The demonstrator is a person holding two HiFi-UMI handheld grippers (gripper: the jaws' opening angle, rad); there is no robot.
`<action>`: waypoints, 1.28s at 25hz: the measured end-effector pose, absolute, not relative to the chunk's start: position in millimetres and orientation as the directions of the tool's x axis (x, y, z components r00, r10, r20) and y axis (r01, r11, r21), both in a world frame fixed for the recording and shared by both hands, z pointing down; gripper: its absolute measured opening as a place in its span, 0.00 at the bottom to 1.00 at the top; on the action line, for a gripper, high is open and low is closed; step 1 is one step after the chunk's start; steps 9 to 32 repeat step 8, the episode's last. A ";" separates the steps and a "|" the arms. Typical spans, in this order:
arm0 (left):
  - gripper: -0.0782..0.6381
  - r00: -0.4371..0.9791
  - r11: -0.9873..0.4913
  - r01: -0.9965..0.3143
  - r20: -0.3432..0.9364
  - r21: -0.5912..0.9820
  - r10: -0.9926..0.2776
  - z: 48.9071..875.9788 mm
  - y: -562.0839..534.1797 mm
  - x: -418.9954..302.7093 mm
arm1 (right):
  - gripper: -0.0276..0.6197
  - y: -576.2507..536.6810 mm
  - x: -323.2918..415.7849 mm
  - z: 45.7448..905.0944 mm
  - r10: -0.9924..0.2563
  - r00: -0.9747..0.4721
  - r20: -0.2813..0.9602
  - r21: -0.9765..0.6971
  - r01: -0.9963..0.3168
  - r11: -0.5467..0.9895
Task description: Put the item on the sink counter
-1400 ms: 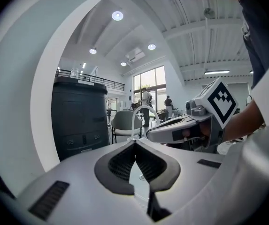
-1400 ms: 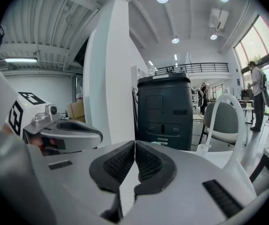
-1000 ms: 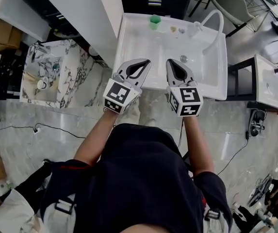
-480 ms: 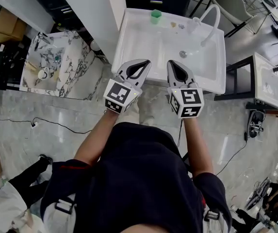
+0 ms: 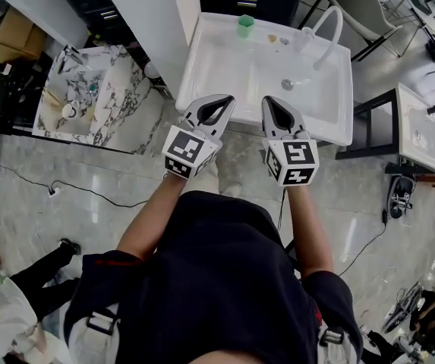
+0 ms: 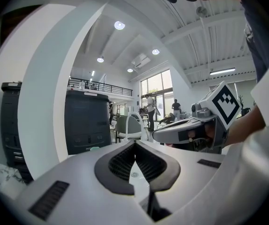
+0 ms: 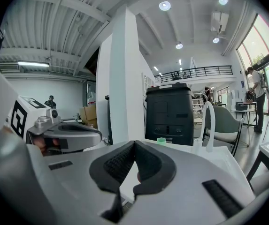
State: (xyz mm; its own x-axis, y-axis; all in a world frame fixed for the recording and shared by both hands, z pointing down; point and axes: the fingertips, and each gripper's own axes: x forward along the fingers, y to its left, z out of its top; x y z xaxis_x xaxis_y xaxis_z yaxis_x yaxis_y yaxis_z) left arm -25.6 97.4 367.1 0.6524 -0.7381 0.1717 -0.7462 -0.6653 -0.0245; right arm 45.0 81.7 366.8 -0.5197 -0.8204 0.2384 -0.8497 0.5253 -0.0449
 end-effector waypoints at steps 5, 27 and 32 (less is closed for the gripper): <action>0.13 0.643 -0.656 -0.754 0.171 -0.026 -0.746 366.5 101.9 -28.3 | 0.09 87.0 45.4 366.4 -0.821 -0.521 0.235 -0.046 -0.849 0.526; 0.13 0.638 -0.650 -0.760 0.167 -0.025 -0.752 364.4 102.2 -29.7 | 0.09 88.8 44.8 364.8 -0.819 -0.524 0.235 -0.045 -0.847 0.530; 0.13 0.638 -0.650 -0.760 0.167 -0.025 -0.752 364.4 102.2 -29.7 | 0.09 88.8 44.8 364.8 -0.819 -0.524 0.235 -0.045 -0.847 0.530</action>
